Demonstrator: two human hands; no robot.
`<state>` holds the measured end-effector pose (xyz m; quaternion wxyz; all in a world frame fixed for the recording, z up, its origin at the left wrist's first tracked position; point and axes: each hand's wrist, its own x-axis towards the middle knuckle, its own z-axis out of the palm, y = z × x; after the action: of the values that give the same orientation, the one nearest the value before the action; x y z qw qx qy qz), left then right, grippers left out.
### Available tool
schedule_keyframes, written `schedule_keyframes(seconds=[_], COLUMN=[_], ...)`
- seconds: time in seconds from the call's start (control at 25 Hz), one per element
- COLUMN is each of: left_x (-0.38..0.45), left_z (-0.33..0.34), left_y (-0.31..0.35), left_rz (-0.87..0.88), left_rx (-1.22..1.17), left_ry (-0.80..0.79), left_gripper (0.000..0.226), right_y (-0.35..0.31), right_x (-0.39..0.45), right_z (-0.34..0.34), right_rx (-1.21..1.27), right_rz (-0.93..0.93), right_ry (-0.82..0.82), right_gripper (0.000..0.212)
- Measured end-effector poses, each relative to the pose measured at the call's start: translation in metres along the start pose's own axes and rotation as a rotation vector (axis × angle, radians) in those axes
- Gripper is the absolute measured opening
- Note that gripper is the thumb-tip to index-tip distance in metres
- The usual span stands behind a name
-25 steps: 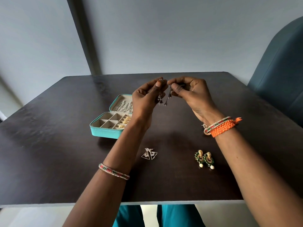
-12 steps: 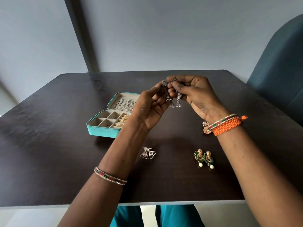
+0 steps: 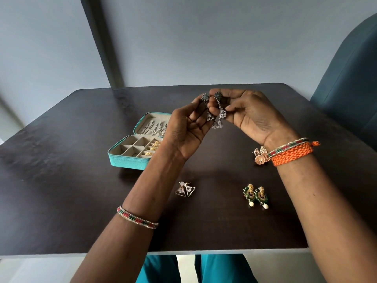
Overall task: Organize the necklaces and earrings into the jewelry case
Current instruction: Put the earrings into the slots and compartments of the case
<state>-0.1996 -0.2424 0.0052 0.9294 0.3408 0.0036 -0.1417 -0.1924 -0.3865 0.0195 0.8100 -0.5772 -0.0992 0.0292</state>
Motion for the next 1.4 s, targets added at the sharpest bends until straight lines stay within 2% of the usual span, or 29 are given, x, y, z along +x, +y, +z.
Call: schedule_keyframes(seconds=[0.4,0.52,0.68,0.84,1.0,1.16,1.4], left_x=[-0.003,-0.004,0.001,-0.017,-0.039,-0.048,-0.054], left_z=[0.001,0.003,-0.005,-0.028,-0.052,-0.073,-0.103], left_y=[0.001,0.001,0.008,0.043,0.084,0.103,0.095], left_rz=[0.01,0.012,0.136,0.278,0.392,0.435,0.42], left_rx=[0.014,0.047,0.313,0.418,0.603,0.747,0.777], left_ry=[-0.003,-0.008,0.041,0.128,0.227,0.263,0.291], left_gripper=[0.021,0.02,0.011,0.006,0.004,0.006,0.009], right_y=[0.0,-0.001,0.007,0.016,0.014,0.025,0.058], right_x=[-0.001,-0.001,-0.001,0.001,0.01,0.021,0.019], right_z=[0.001,0.0,0.008,0.023,0.057,0.108,0.147], right_rx=[-0.02,-0.034,-0.163,-0.237,-0.185,-0.11,-0.07], right_rz=[-0.009,-0.021,-0.073,-0.092,-0.064,-0.01,0.091], right_ry=[-0.008,-0.009,0.039,0.062,0.049,-0.013,0.012], right_gripper=[0.045,0.037,0.018,0.014,0.014,0.015,0.016])
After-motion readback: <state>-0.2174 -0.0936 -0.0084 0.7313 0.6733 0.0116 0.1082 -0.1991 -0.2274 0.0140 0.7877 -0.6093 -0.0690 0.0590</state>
